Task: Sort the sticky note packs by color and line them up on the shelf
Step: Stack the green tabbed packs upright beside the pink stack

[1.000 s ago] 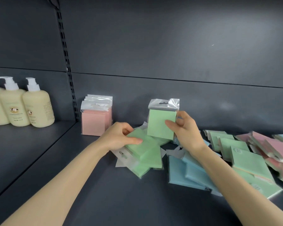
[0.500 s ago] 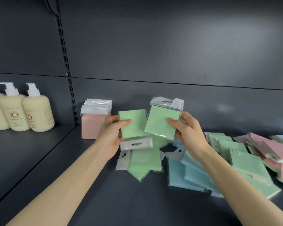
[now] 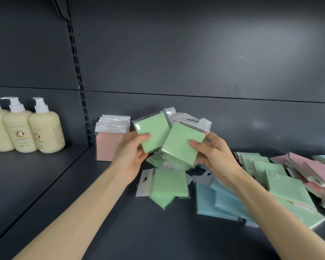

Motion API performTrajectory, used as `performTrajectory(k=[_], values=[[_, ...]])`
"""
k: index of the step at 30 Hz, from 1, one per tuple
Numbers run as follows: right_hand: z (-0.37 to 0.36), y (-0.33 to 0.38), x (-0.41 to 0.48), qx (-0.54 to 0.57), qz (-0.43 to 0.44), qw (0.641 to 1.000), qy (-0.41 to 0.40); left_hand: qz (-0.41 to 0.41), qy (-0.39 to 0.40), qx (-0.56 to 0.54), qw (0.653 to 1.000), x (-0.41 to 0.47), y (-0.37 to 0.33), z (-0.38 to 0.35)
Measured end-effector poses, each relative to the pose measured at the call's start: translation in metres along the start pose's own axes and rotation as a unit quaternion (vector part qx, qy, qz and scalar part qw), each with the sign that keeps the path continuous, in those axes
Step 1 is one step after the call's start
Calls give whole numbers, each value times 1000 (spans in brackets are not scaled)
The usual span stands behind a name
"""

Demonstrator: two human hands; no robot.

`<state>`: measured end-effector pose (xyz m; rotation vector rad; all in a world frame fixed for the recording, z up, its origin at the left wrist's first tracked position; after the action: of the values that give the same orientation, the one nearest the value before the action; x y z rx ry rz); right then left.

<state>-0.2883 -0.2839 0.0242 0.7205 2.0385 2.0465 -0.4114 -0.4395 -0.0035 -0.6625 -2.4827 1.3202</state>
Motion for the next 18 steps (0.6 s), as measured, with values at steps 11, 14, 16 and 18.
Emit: performTrajectory(k=[11, 14, 16, 18], values=[[-1, -3, 0, -30, 0, 999, -16, 18, 132, 67, 989, -17, 13, -35], [0, -3, -2, -80, 1, 997, -23, -31, 143, 210, 967, -20, 14, -37], [0, -2, -2, -91, -2, 996, -18, -41, 146, 251, 956, -20, 15, -36], [-2, -3, -2, -92, -13, 996, 6, -42, 153, 263, 952, -18, 16, -36]])
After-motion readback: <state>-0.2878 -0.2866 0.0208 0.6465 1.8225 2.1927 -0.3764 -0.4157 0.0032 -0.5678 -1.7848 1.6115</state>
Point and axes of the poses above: each hand's wrist, its own x-axis towards the middle knuckle, its own z-axis out of the back of the hand, y = z × x, the point moved 9 cm from there along x, towards the middle knuckle, and after that the axes turned 2 degrees about -x, right-handed, at the moved point
